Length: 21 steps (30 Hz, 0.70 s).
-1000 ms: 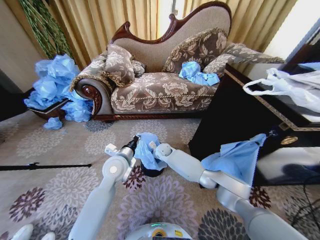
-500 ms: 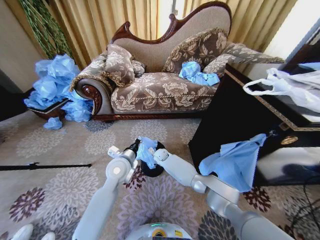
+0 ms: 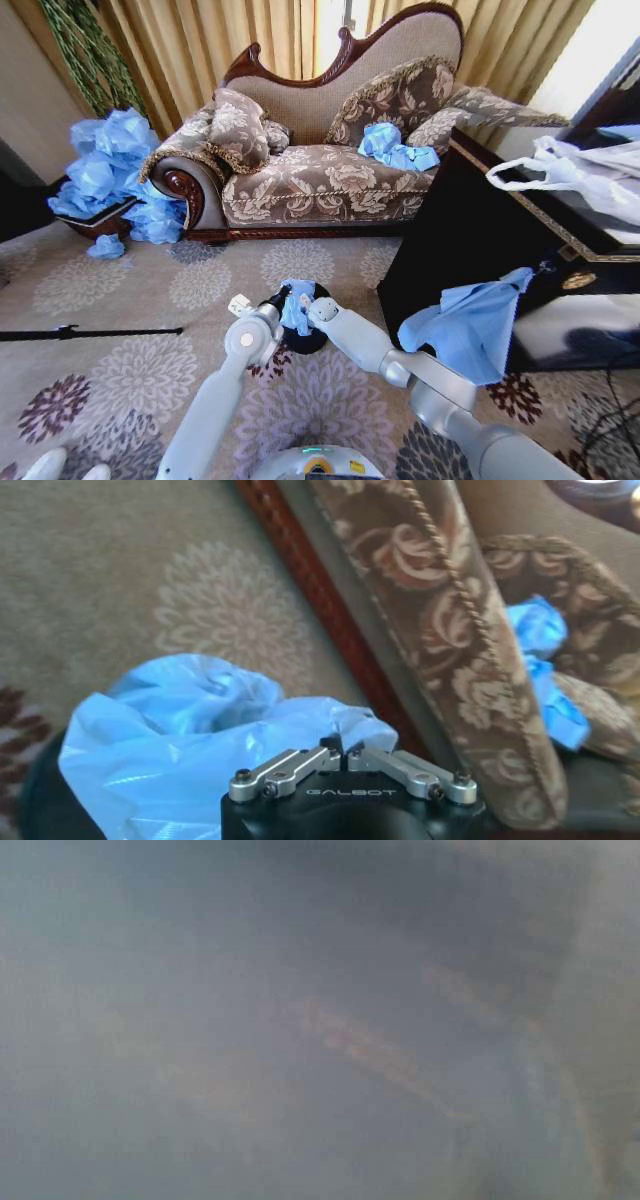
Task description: Place a garbage bag over the trash bin.
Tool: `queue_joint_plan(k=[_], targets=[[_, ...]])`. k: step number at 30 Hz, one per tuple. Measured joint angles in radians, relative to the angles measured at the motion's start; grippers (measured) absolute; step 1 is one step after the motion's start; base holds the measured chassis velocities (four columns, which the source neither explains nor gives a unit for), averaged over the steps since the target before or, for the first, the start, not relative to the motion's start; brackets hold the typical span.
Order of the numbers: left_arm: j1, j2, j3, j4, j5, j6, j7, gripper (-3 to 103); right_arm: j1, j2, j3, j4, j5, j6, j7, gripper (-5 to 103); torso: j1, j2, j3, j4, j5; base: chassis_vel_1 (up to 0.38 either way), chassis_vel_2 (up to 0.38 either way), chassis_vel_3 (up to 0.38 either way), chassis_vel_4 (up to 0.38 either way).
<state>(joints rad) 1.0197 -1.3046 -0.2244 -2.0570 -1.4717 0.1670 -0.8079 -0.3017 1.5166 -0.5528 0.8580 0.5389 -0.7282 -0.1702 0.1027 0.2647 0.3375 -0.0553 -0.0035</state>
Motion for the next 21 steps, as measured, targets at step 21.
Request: queue_joint_plan(k=[21], targets=[[0.095,0.073,-0.002,-0.254,-0.003,0.013,0.151,0,0.006,-0.156,-0.023,0.346,0.198,-0.003,0.247,0,0.0,0.0,0.0,-0.0002,-0.0003,0.0,0.0,0.0,0.0]])
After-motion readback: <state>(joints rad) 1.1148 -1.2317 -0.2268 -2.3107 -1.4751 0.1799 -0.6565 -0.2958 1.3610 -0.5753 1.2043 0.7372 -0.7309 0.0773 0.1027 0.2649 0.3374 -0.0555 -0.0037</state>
